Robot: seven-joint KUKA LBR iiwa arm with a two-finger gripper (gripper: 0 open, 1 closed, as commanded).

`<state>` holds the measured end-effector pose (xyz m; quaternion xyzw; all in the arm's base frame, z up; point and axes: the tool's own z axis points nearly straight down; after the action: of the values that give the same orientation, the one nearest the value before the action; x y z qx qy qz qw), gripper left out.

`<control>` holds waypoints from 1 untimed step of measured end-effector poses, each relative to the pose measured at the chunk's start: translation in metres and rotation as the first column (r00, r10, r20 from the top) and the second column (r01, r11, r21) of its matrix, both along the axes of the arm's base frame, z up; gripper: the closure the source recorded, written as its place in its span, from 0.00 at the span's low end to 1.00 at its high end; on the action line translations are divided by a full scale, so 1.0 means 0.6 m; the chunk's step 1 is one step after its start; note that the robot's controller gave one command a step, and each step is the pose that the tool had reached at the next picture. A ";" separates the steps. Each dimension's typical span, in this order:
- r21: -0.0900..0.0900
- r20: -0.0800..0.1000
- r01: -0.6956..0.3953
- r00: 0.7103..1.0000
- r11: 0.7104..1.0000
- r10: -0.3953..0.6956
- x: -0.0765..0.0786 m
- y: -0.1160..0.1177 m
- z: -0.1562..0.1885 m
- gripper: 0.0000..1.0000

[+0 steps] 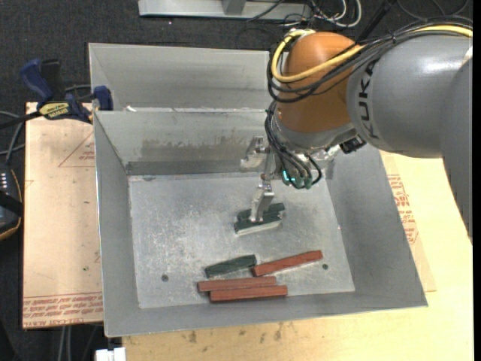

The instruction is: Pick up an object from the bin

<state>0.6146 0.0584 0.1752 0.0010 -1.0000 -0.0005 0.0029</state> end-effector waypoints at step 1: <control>0.000 0.007 0.001 1.000 1.000 -0.001 0.003 0.000 0.007 0.00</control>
Offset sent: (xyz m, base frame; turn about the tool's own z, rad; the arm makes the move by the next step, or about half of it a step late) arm -0.0248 -0.0548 -0.0999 -0.1158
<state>0.6164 0.0582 0.1795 0.0005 -1.0000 -0.0007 -0.0007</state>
